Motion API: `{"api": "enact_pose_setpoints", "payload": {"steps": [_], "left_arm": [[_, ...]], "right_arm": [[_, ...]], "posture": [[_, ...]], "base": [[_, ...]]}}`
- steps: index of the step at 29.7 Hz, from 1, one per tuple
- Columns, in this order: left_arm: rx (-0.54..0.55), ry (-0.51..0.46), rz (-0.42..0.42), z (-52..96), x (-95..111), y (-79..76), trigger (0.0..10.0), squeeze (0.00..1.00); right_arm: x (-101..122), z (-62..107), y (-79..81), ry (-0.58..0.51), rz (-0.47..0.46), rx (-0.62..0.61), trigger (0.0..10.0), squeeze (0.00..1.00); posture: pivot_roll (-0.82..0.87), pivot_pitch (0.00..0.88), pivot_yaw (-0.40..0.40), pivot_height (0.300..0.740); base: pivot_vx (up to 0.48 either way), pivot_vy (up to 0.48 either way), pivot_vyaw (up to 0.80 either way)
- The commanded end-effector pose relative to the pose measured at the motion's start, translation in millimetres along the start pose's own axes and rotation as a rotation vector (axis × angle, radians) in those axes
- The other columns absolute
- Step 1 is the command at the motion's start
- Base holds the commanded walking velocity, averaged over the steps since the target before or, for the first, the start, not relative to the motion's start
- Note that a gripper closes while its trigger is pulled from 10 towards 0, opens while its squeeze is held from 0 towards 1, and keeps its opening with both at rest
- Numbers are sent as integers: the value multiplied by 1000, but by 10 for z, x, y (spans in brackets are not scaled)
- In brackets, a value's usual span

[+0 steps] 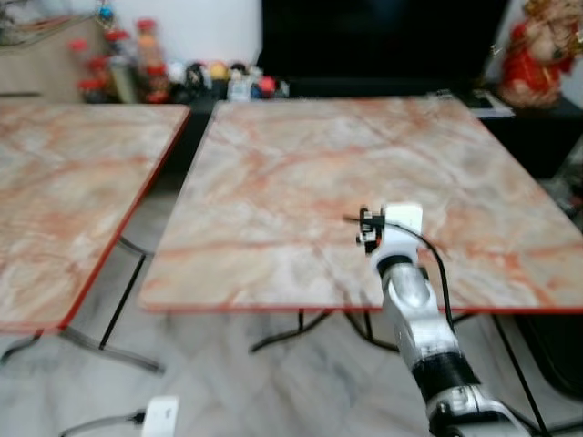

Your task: Setting the table

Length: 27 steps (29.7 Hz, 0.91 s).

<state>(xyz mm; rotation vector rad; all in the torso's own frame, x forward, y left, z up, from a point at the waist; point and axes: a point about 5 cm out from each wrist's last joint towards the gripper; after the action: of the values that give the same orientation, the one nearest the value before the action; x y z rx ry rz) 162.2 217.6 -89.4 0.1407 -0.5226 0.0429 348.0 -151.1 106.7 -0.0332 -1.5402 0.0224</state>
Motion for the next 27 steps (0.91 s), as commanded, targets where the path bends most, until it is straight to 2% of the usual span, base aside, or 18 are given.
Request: {"api": "enact_pose_setpoints", "payload": {"steps": [1, 6, 7, 8, 11, 13, 19, 22, 23, 25, 26, 27], "left_arm": [[-20, 1, 2, 4, -22, -10, 10000, 0], [-7, -14, 2, 32, -3, 304, 10000, 0], [-7, -14, 2, 32, -3, 304, 10000, 0], [-5, -14, 4, 46, -17, 383, 10000, 0], [-3, -9, 3, 67, -54, 478, 10000, 0], [-3, -4, 3, 73, -75, 496, 10000, 0], [-10, 17, -2, 67, -129, 419, 10000, 0], [-18, 27, -11, 51, -139, 305, 10000, 0], [-24, 28, -12, 40, -138, 225, 10000, 0], [-27, 28, -12, 37, -136, 193, 10000, 0], [-32, 28, -12, 28, -130, 118, 10000, 0], [-38, 28, -12, 21, -118, 44, 10000, 0]], "right_arm": [[44, -24, 6, -12, -3, -6, 10000, 0], [17, -13, -12, 6, 30, -8, 10000, 0], [17, -13, -12, 6, 30, -8, 10000, 0], [3, -4, -33, 11, 33, -17, 10000, 0], [-35, 11, -86, 31, 44, -40, 10000, 0], [-61, 18, -113, 47, 54, -51, 10000, 0], [-146, 30, -159, 119, 75, -74, 10000, 0], [-298, 46, -87, 230, 103, -16, 10000, 0], [-344, 59, -58, 251, 110, 7, 10000, 0], [-348, 61, -53, 252, 104, 10, 10000, 0], [-352, 62, -26, 257, 94, 22, 10000, 408], [-359, 62, -8, 267, 90, 24, 10000, 1000]], "posture": [[57, 0, 9, 740], [56, 0, 10, 740], [56, 0, 10, 740], [54, 0, 11, 740], [54, 0, 11, 740], [54, 0, 11, 740], [51, 0, 12, 740], [50, 0, 14, 740], [53, 0, 13, 740], [53, 0, 13, 740], [60, 0, 14, 740], [60, 0, 14, 740]], "base": [[334, 0, 0], [58, 0, 0], [0, 0, 0], [0, 0, 0], [0, 0, 0], [0, 0, 0], [0, 0, 0], [0, 0, 0], [0, 0, 0], [0, 0, 0], [0, 0, 0], [0, 0, 0]]}}
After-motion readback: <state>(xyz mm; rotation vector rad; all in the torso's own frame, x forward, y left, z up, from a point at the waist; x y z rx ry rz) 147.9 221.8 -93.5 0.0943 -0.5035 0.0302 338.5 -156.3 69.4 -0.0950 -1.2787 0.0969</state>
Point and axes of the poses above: a point about 5 cm out from each wrist's last joint towards the gripper, its own z axis pointing back from the gripper into the wrist, its own x axis along the axis of the wrist's last joint, y = z × x, and after that the axes turned 1 degree about -z, right-handed
